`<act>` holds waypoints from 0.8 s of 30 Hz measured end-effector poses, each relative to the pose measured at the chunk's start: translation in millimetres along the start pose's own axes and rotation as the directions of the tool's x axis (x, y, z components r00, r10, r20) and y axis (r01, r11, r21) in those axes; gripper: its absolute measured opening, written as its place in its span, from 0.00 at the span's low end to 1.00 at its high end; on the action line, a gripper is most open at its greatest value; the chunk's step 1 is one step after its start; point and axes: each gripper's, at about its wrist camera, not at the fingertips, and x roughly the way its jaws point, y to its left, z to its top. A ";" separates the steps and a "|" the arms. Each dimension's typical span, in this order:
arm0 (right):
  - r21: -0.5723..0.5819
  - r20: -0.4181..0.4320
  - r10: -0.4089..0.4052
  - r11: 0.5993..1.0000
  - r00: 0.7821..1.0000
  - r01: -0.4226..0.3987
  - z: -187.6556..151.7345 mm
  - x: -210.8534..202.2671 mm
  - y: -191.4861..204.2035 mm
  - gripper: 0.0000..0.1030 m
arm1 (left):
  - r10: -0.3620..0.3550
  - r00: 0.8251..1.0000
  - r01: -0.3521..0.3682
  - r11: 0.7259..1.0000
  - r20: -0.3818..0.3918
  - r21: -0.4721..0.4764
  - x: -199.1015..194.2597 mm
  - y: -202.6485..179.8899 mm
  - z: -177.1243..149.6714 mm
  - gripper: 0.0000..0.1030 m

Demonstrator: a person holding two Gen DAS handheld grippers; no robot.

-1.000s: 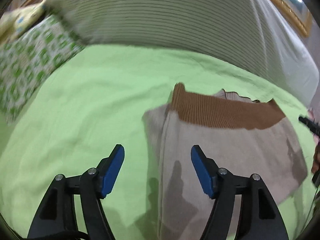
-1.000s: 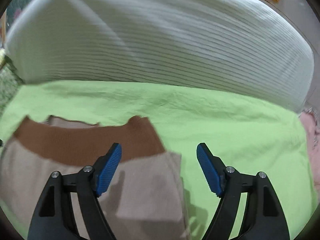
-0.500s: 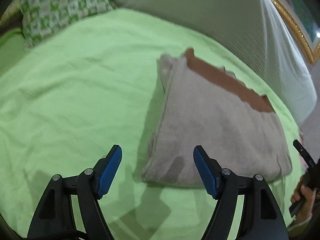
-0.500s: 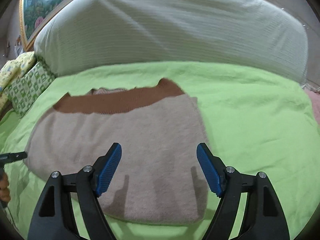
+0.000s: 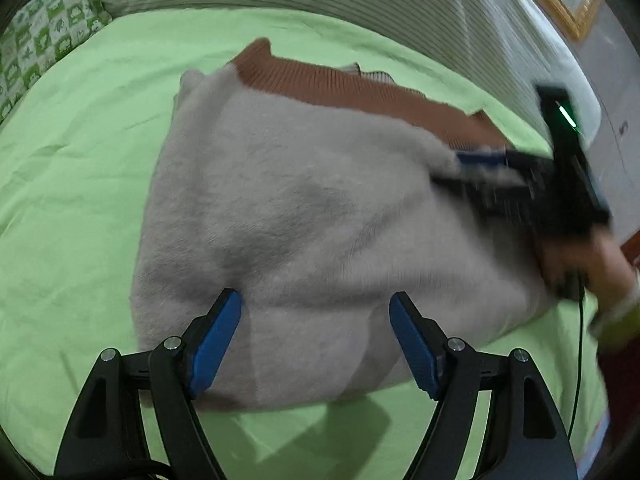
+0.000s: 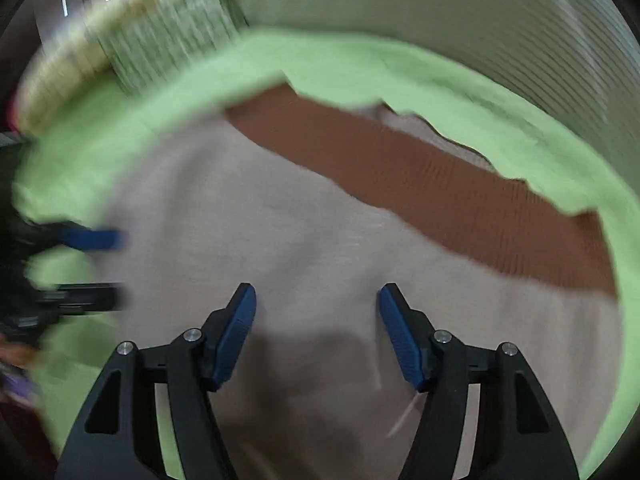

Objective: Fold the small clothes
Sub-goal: 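Press and smooth the folded sweater with both grippers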

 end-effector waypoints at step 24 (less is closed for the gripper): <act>0.494 0.071 -0.155 0.864 0.985 0.101 -133.5 -84.9 -89.1 0.45 | 0.085 0.995 -0.084 0.996 0.047 -0.018 7.2 -0.1 73.1 0.74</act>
